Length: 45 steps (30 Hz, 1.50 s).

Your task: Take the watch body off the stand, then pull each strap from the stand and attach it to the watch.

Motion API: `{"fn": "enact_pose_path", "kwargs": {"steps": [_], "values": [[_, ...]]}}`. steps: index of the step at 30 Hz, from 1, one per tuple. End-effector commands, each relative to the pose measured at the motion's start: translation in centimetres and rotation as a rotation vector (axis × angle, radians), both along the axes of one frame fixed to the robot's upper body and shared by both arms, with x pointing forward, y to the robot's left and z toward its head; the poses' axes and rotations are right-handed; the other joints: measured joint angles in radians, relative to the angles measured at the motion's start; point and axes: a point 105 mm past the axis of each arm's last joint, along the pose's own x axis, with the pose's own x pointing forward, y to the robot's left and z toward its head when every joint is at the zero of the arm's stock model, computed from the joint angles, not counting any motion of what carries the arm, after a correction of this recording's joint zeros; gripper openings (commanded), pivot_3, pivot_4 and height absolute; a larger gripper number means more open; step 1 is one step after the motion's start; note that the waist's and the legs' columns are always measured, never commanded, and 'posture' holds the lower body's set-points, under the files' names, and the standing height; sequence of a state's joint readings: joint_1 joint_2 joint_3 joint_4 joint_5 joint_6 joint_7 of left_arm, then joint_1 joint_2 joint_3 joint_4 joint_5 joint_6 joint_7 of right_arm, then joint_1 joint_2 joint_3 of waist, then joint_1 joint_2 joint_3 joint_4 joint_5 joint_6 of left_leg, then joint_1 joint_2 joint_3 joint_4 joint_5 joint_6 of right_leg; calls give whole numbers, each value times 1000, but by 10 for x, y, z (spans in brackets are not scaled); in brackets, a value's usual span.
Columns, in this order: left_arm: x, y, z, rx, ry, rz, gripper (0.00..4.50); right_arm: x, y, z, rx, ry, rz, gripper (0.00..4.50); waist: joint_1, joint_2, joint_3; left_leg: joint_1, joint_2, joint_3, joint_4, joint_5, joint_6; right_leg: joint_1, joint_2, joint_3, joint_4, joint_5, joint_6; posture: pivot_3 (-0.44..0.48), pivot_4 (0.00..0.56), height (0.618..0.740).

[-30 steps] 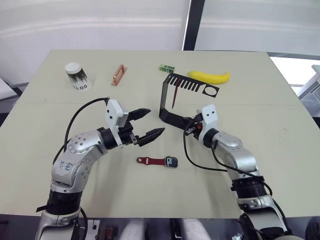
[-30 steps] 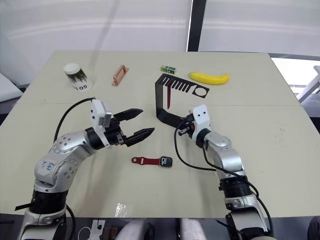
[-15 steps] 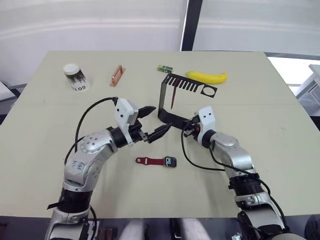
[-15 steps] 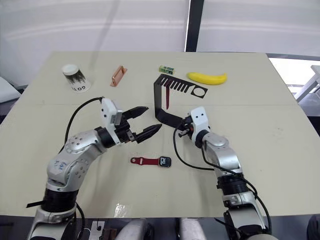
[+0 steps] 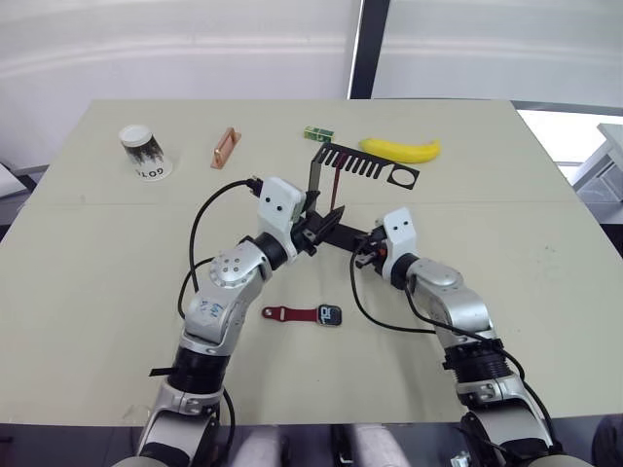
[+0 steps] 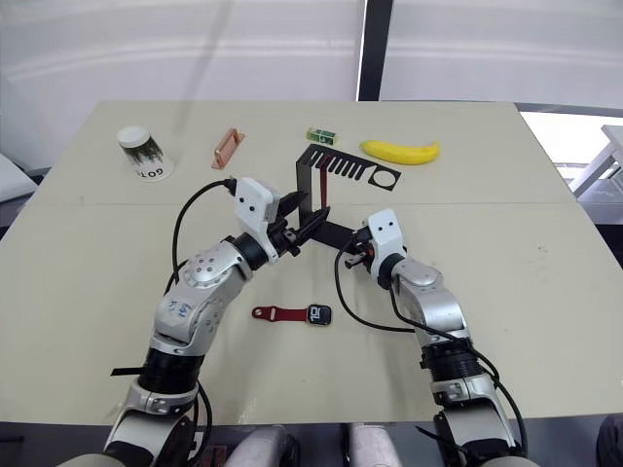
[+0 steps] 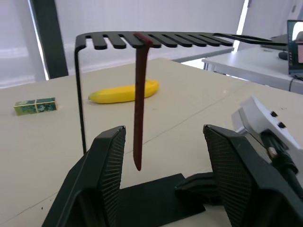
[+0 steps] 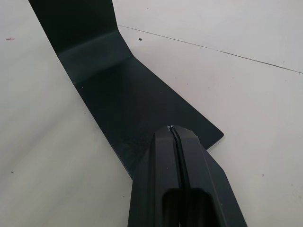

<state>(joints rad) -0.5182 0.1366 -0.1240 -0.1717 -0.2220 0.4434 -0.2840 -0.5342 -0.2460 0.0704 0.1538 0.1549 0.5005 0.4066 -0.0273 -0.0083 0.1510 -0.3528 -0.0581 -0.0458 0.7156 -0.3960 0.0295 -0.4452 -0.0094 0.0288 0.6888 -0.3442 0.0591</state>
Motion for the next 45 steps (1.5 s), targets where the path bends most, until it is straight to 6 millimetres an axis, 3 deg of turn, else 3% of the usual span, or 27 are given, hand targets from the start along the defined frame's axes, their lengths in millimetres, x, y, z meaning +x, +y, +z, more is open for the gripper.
{"fn": "enact_pose_path", "kwargs": {"steps": [1, 9, 26, 32, 45], "values": [[2, 0, 7, 16, -69, 43, 2819, -5, -3, -18, -26, 61, -16, 0, 0, 0, 0, 0, 0, 0, 0, 0, 0, 0, 0, 0, 0, 0, 0, 0, 150, 740], [20, 0, -2, -10, -39, 96, 2819, -4, -3, -16, -25, 55, -15, 0, 1, 0, 0, 0, 0, 0, 1, 0, 0, 0, 0, 0, 0, 0, 0, 0, 150, 740], [36, -29, 3, 14, -82, 97, 2819, -9, -3, -17, -16, 62, -6, 0, 2, 0, 0, 0, 0, 0, 0, 0, 0, 0, 0, 0, 0, 0, 0, 0, 150, 740], [37, -32, 2, 14, -70, 88, 42, -10, -3, -16, -11, 65, -7, 0, 2, 0, 0, 0, 0, 0, 0, 0, 0, 0, 0, 0, 0, 0, 0, 0, 150, 740], [36, -25, 22, -28, -123, 90, 42, -13, -4, -16, -6, 75, -9, 0, 3, 0, 0, 0, 0, 0, 0, 0, 0, 0, 0, 0, 0, 0, 0, 0, 150, 740]]}}
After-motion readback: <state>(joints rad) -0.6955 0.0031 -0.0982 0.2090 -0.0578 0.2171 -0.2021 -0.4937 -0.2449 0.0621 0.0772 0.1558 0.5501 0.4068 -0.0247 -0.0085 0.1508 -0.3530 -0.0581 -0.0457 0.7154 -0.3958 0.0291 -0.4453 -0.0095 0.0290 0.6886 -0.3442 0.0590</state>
